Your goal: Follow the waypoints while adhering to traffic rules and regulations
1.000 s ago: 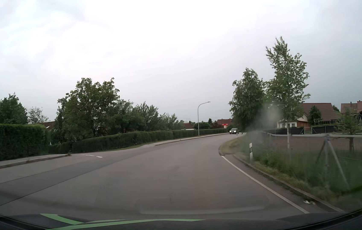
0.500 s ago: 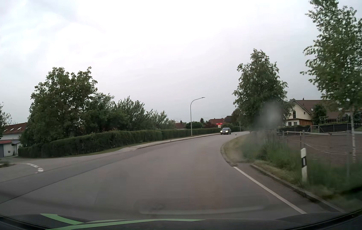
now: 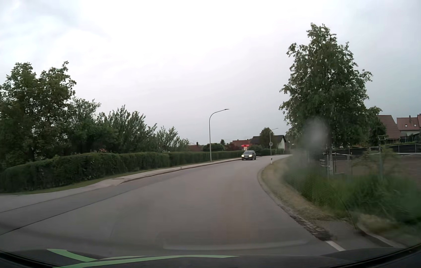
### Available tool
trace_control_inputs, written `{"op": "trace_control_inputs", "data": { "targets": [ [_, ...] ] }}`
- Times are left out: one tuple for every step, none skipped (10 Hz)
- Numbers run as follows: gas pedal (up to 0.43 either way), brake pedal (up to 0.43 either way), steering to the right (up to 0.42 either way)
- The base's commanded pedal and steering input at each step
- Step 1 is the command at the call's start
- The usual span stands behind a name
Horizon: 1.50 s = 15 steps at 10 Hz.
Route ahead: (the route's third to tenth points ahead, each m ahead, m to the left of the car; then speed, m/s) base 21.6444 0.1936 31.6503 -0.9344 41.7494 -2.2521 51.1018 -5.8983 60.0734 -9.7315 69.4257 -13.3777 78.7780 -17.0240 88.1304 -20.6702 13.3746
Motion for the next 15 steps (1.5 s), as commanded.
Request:
{"op": "trace_control_inputs", "data": {
  "targets": [
    [0.020,0.000,0.033],
    [0.020,0.000,0.033],
    [0.020,0.000,0.033],
    [0.020,0.000,0.033],
    [0.020,0.000,0.033],
    [0.020,0.000,0.033],
    [0.020,0.000,0.033],
    [0.020,0.000,0.033],
    [0.020,0.000,0.033],
    [0.020,0.000,0.033],
    [0.020,0.000,0.033],
    [0.020,0.000,0.033],
    [0.028,0.000,0.034],
    [0.028,0.000,0.034],
    [0.028,0.000,0.034]
  ]
}}
